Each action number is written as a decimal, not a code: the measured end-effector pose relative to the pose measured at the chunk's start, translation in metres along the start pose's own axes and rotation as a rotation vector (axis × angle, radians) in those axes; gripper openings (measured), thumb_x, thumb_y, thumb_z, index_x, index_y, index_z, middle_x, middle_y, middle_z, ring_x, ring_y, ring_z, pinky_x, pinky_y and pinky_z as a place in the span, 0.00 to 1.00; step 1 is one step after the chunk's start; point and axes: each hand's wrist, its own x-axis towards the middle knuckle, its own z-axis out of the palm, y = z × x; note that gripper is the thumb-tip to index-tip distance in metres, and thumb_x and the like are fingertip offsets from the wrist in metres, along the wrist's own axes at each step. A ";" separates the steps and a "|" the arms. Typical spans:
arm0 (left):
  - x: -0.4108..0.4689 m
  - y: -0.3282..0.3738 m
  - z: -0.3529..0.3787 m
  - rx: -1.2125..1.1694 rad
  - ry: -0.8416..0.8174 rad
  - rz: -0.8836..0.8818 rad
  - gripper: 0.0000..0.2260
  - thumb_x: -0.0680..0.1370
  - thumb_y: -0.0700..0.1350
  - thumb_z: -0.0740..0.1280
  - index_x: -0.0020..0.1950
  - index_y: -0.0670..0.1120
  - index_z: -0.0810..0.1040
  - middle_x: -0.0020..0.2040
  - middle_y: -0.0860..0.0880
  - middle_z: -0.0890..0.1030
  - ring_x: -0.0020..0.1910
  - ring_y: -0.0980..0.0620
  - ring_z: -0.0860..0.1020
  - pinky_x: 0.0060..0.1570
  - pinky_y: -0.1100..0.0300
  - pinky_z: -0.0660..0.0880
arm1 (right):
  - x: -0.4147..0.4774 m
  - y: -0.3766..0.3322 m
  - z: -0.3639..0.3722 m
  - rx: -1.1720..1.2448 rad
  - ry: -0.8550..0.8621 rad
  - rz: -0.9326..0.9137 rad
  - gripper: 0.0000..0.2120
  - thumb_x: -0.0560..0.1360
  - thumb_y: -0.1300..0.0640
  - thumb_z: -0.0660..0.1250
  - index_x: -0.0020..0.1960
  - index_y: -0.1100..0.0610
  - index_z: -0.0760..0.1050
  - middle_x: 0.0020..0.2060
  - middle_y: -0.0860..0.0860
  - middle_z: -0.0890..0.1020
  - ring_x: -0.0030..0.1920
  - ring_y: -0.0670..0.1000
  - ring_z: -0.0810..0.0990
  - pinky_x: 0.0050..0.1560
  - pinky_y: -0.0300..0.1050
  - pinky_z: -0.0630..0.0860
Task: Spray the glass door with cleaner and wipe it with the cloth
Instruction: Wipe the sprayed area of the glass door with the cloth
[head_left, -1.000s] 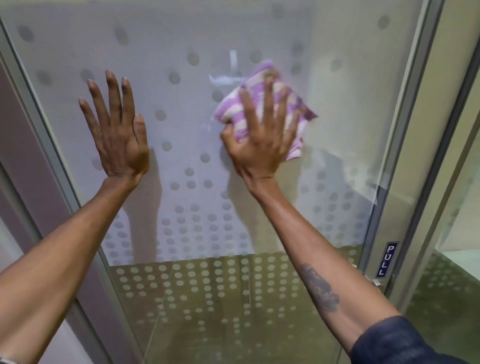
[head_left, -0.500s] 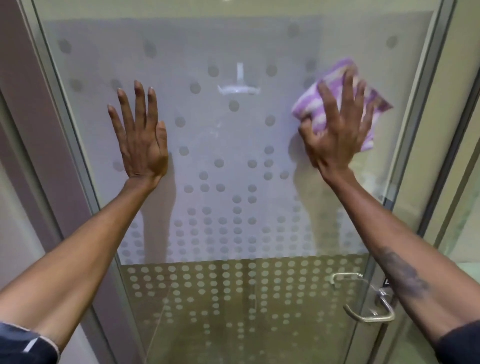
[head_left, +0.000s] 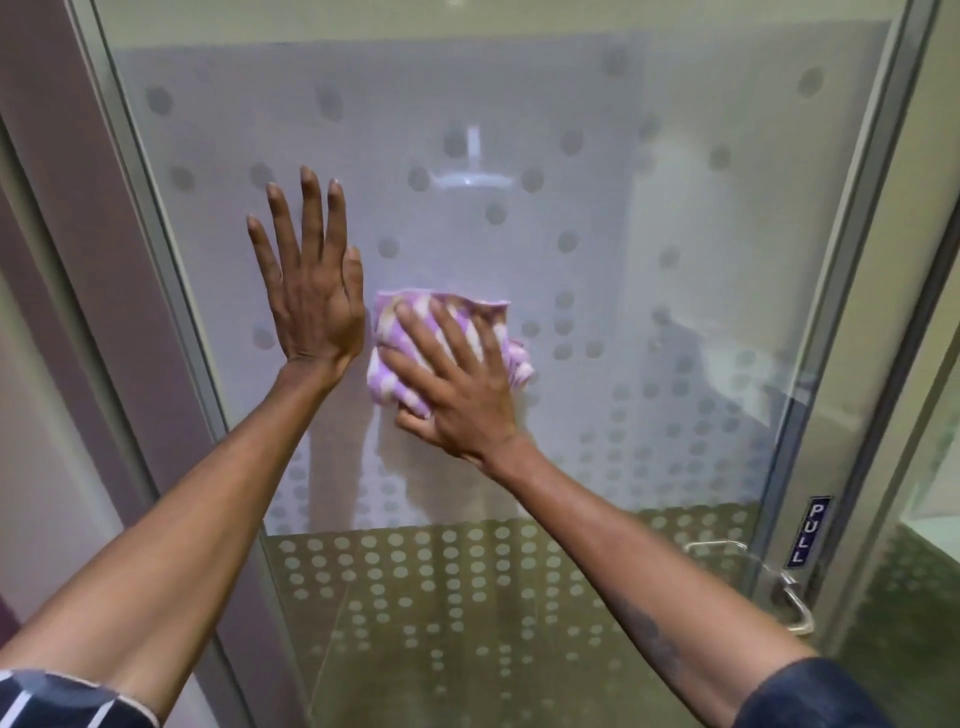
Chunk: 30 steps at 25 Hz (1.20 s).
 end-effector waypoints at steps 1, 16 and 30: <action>0.000 0.000 0.000 0.001 -0.005 0.000 0.25 0.87 0.47 0.51 0.84 0.48 0.53 0.84 0.44 0.56 0.83 0.35 0.53 0.80 0.36 0.46 | -0.021 -0.010 0.005 0.021 -0.068 -0.074 0.26 0.78 0.42 0.66 0.73 0.50 0.76 0.77 0.54 0.72 0.78 0.63 0.68 0.80 0.68 0.50; 0.004 0.013 -0.030 -0.180 -0.144 -0.055 0.25 0.88 0.50 0.49 0.85 0.48 0.52 0.85 0.45 0.54 0.83 0.34 0.50 0.75 0.53 0.25 | -0.071 0.017 -0.155 1.510 0.093 1.480 0.09 0.75 0.46 0.65 0.40 0.49 0.71 0.31 0.40 0.74 0.26 0.38 0.72 0.28 0.31 0.67; -0.100 0.199 -0.117 -1.434 -1.237 -1.004 0.16 0.75 0.55 0.75 0.58 0.47 0.84 0.47 0.51 0.87 0.37 0.53 0.83 0.37 0.62 0.79 | -0.102 0.013 -0.219 2.299 0.345 1.332 0.37 0.81 0.53 0.32 0.73 0.68 0.71 0.70 0.67 0.76 0.72 0.64 0.75 0.79 0.57 0.64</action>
